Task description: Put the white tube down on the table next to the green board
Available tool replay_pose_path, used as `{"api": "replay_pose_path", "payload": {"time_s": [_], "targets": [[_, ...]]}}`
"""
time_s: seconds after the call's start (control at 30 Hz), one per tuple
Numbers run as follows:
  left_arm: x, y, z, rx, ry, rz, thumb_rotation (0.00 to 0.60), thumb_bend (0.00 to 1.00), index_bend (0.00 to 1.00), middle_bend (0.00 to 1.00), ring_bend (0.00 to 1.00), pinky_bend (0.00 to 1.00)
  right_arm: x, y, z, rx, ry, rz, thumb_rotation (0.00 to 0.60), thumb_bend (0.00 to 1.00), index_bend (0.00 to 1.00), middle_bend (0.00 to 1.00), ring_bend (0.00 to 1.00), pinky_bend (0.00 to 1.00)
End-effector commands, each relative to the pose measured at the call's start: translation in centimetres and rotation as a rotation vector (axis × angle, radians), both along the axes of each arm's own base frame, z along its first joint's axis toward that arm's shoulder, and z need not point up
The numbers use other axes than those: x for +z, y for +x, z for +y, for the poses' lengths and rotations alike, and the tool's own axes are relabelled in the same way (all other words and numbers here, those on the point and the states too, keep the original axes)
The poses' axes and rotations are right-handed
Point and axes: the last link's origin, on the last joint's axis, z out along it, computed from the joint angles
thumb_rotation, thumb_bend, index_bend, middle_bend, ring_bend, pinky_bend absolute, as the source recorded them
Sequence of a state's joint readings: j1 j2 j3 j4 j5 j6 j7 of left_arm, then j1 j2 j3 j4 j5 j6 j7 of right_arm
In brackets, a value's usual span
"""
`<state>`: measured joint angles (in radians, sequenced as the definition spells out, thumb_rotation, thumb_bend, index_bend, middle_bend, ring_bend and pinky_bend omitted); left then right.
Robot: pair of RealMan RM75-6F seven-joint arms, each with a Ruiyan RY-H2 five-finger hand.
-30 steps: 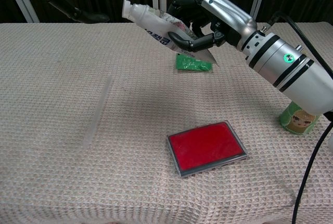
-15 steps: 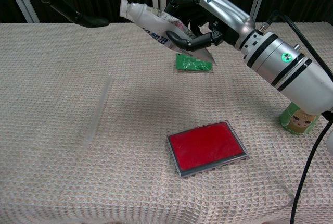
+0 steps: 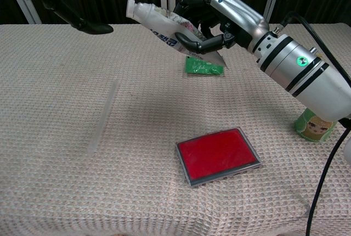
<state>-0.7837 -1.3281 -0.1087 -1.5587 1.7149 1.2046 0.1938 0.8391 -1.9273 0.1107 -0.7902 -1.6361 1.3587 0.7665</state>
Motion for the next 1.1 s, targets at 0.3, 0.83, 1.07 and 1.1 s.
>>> {"api": "replay_pose_path", "payload": {"time_s": [0.3, 0.83, 1.07, 1.1], "targets": [[0.3, -0.6, -0.1, 0.012, 0.007, -0.006, 0.600, 0.22, 0.43, 0.18, 0.12, 0.16, 0.1, -0.1, -0.1, -0.006, -0.005, -0.012, 0.600, 0.63, 0.99, 0.74, 0.65, 0.90], [0.4, -1.7, -0.7, 0.045, -0.003, -0.030, 0.600, 0.22, 0.44, 0.18, 0.12, 0.16, 0.5, 0.1, -0.3, -0.025, -0.016, -0.070, 0.600, 0.63, 1.00, 0.74, 0.65, 0.90], [-0.1, -1.5, -0.8, 0.042, -0.013, -0.035, 0.600, 0.22, 0.44, 0.18, 0.12, 0.16, 0.4, 0.7, -0.5, -0.027, -0.018, -0.091, 0.600, 0.63, 1.00, 0.74, 0.65, 0.90], [-0.1, -1.5, -0.8, 0.042, -0.014, -0.035, 0.600, 0.22, 0.44, 0.18, 0.12, 0.16, 0.4, 0.8, -0.5, -0.027, -0.018, -0.091, 0.600, 0.63, 1.00, 0.74, 0.65, 0.90]]}}
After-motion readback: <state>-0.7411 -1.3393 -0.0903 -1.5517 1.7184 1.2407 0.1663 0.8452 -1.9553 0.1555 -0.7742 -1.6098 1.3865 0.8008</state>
